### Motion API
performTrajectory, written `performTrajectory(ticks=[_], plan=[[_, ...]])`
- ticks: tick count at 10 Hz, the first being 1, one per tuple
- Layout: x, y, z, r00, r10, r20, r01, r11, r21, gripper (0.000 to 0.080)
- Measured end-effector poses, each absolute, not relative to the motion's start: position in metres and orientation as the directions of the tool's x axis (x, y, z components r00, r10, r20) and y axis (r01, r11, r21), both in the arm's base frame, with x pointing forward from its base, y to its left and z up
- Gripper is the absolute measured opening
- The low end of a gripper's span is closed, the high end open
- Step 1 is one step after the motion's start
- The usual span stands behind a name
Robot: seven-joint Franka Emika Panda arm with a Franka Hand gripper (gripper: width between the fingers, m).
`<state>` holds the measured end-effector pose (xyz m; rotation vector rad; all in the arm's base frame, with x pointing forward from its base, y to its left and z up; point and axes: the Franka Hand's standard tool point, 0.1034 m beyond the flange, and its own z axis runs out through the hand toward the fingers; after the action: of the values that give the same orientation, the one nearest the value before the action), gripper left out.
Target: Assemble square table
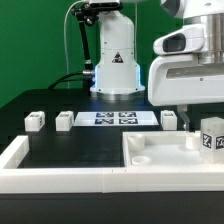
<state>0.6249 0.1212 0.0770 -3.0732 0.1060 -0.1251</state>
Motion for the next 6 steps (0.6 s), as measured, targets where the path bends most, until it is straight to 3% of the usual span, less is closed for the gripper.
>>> performTrajectory(ticks=[5, 6], plan=[[0.6252, 0.1197, 0.0760, 0.973, 0.209, 0.098, 0.213, -0.977, -0.029, 0.0649], [0.6251, 0.1198, 0.0760, 0.974, 0.203, 0.097, 0.207, -0.978, -0.029, 0.0560]])
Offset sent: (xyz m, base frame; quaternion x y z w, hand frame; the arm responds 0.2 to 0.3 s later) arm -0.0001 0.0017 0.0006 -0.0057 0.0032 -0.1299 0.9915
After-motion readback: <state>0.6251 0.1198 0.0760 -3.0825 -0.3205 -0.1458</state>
